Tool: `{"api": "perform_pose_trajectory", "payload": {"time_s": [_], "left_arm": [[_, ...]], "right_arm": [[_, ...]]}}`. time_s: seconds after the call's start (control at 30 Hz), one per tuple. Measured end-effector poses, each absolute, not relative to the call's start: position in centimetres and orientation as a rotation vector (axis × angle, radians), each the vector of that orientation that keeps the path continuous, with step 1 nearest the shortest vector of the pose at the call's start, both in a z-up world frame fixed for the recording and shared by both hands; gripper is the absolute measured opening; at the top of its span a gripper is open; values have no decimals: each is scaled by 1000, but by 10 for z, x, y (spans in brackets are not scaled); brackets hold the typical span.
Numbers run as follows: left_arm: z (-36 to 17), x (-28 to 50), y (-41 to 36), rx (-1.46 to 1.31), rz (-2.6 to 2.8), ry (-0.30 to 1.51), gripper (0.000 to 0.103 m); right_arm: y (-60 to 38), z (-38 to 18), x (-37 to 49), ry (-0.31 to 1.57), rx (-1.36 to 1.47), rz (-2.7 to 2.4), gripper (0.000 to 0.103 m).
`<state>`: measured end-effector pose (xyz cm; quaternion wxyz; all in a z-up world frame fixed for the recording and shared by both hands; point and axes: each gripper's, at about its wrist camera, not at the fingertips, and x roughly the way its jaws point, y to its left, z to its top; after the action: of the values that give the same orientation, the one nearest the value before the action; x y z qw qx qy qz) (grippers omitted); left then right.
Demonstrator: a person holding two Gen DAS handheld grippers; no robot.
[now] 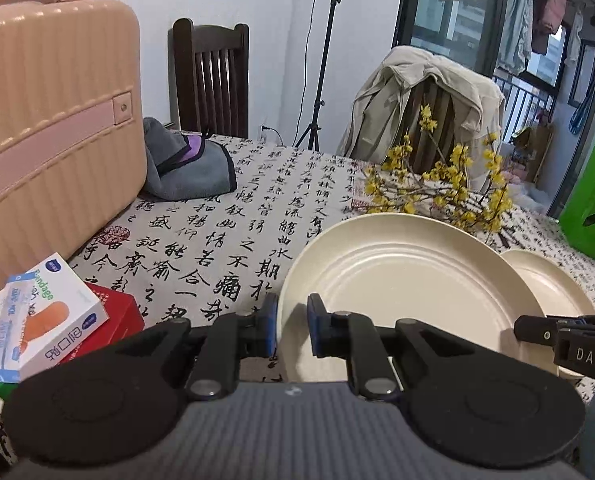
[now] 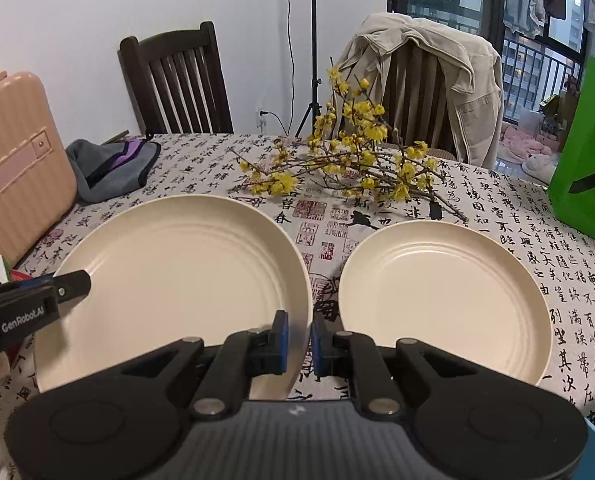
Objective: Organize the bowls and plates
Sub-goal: 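Lift the held cream plate with both tools away from the other plate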
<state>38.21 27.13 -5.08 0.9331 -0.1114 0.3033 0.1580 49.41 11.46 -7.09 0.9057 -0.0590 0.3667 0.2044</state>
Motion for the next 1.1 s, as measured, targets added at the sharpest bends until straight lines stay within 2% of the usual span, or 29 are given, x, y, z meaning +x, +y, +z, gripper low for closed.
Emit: {"api": "perform_pose_trajectory", "payload": {"time_s": [1.1], "left_arm": [[-5,336,221,-180,300,530,15]], "right_arm": [[59,-28,439,671,-74,404,11]]}}
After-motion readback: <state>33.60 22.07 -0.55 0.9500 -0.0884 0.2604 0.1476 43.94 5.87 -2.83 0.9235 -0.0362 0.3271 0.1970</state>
